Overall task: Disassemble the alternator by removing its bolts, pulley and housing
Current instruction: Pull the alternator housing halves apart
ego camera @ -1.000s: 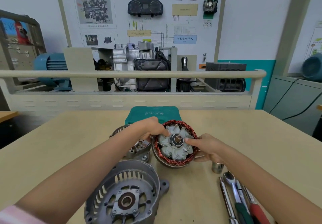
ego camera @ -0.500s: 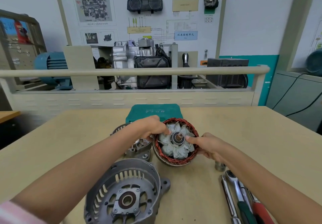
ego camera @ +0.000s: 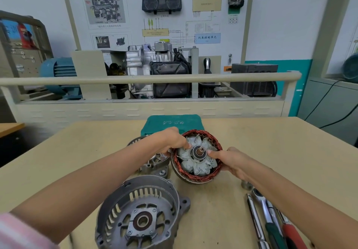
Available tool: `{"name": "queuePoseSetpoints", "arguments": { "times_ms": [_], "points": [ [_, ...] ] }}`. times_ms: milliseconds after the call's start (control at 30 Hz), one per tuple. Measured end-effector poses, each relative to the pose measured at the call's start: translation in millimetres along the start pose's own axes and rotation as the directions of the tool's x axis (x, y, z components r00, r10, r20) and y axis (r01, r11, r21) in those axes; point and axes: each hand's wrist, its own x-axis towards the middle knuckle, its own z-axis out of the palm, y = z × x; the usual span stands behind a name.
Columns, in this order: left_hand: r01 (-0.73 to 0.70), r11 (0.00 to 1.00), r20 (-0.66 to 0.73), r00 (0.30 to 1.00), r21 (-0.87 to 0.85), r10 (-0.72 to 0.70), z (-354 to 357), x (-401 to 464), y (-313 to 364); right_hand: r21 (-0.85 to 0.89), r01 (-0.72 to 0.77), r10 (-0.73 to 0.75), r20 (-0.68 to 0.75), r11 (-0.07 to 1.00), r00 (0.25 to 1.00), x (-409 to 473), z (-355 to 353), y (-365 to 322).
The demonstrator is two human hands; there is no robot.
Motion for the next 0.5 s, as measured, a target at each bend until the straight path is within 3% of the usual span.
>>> {"name": "queuePoseSetpoints", "arguments": {
  "times_ms": [500],
  "points": [
    [0.032,0.999,-0.022,0.999,0.032,-0.031,1.6,-2.4,1.4,0.063,-0.015,0.016,-0.013,0.998,1.0,4.5,2.3,3.0]
  ]
}}
